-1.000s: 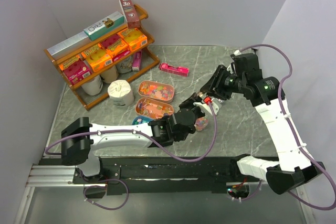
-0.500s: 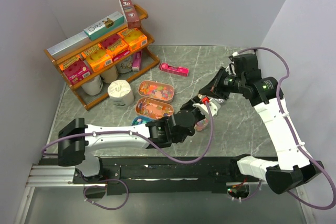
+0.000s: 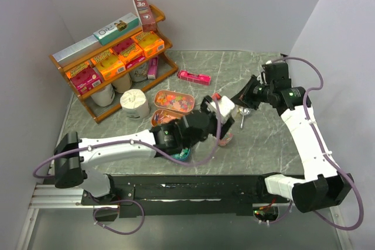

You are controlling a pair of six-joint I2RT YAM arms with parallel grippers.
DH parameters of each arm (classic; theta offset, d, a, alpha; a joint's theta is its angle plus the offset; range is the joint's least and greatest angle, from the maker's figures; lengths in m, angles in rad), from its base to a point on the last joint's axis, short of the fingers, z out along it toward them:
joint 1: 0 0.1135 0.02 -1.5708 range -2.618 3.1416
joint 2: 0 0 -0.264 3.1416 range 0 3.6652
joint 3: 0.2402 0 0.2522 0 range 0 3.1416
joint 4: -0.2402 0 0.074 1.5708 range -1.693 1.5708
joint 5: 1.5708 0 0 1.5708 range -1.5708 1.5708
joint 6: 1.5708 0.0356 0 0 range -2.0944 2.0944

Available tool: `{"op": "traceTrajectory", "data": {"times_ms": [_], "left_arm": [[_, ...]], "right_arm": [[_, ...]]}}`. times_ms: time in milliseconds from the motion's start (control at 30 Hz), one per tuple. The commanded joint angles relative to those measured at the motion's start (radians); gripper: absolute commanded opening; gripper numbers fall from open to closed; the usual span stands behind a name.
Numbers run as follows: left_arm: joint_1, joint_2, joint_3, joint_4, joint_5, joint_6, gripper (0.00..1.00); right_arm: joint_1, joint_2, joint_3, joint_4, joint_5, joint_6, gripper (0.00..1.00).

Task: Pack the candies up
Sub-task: Adjust the bottle lid.

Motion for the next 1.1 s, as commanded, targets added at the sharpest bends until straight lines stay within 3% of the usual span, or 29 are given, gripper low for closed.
{"op": "traceTrajectory", "data": {"times_ms": [0, 133, 233, 400, 467, 567, 700, 867, 1067], "left_arm": [[0.105, -0.092, 0.005, -0.044, 0.207, -0.217, 0.74], [0.227, -0.126, -0.04, -0.053, 0.406, -0.384, 0.74], [0.303, -0.123, -0.04, -0.081, 0.471, -0.426, 0.76], [0.412, -0.112, 0.024, -0.175, 0.667, -0.403, 0.82], [0.482, -0.118, 0.038, -0.173, 0.775, -0.388, 0.86], [0.592, -0.138, 0.058, -0.152, 0.994, -0.394, 0.91], [0.718, -0.123, 0.11, -0.136, 1.455, -0.394, 0.94], [0.735, -0.069, 0.19, -0.216, 1.747, -0.314, 0.94], [0.682, -0.034, 0.224, -0.211, 1.775, -0.311, 0.91]], "right_arm": [[-0.04, -0.026, -0.082, 0.116, -0.028, -0.048, 0.0], [-0.05, -0.048, -0.141, 0.173, -0.112, -0.07, 0.0], [-0.056, -0.074, -0.142, 0.202, -0.227, -0.133, 0.0], [-0.055, -0.134, -0.129, 0.206, -0.405, -0.258, 0.0], [-0.055, -0.146, -0.136, 0.23, -0.545, -0.286, 0.0], [-0.055, -0.175, -0.162, 0.273, -0.731, -0.294, 0.0], [-0.055, -0.232, -0.191, 0.391, -0.864, -0.25, 0.0], [-0.055, -0.28, -0.193, 0.572, -0.99, -0.11, 0.0], [-0.055, -0.313, -0.185, 0.712, -1.055, -0.01, 0.0]]}}
